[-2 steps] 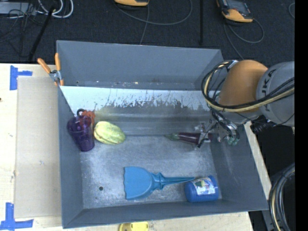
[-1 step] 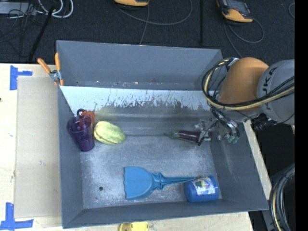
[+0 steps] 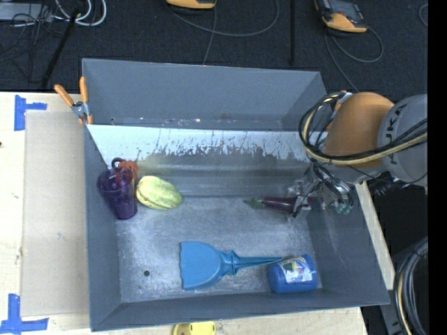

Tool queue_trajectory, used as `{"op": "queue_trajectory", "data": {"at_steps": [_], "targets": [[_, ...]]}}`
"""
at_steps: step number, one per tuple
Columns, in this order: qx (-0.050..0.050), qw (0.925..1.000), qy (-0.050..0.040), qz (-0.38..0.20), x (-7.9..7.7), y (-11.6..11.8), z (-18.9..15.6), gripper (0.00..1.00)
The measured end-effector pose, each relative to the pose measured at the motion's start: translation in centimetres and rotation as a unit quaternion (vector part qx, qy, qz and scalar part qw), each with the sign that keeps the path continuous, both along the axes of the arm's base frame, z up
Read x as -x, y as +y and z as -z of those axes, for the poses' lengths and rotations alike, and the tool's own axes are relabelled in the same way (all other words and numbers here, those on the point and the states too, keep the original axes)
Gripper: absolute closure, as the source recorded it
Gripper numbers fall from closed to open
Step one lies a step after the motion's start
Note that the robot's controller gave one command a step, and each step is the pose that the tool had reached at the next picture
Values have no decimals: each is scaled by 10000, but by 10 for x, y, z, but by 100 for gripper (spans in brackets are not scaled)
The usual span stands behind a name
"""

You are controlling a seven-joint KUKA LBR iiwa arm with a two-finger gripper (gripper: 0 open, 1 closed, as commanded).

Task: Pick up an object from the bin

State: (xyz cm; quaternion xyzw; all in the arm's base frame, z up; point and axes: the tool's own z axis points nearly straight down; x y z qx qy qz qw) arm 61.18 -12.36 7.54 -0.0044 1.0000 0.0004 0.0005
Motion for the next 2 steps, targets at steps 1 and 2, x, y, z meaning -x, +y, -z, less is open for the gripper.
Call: {"op": "queue_trajectory", "data": {"at_steps": [1, 2], "targets": [[2, 10000, 9, -34, -1, -10, 0, 100], [4, 10000, -11, 82, -2, -23, -136, 100]]}}
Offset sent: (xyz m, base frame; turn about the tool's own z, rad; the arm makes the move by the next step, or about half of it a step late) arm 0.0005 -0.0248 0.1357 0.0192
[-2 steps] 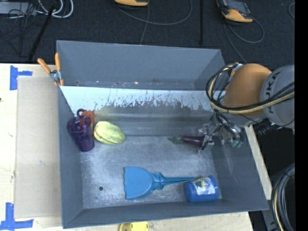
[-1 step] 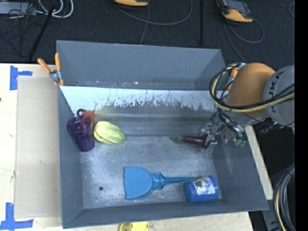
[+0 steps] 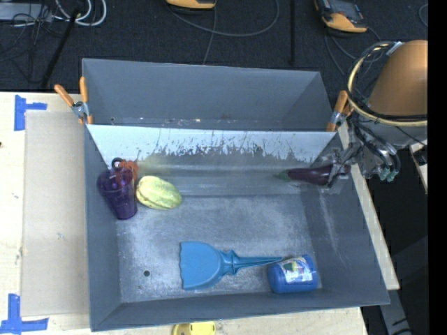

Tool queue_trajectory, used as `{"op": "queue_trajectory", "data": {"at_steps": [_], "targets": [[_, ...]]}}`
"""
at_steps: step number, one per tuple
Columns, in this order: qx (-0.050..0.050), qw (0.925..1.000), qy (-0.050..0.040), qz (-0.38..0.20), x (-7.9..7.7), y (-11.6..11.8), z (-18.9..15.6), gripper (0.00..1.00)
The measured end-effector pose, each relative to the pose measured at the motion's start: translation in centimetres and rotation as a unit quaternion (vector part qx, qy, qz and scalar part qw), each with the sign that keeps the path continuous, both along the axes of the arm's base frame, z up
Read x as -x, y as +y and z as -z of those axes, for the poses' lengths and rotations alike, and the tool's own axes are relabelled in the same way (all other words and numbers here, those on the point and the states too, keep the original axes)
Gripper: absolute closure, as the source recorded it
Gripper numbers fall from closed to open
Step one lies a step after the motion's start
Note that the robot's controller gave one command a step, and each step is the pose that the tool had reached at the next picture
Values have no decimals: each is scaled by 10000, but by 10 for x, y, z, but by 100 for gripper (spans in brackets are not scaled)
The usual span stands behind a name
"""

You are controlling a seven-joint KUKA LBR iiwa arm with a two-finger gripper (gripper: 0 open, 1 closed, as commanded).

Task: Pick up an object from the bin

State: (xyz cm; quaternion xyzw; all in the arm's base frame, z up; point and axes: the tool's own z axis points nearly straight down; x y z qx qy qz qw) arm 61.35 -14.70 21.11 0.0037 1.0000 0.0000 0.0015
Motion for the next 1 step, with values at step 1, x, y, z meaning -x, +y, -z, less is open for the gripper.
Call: {"op": "queue_trajectory", "data": {"at_steps": [1], "targets": [[0, 10000, 0, -1, 0, 0, 0, 100]]}}
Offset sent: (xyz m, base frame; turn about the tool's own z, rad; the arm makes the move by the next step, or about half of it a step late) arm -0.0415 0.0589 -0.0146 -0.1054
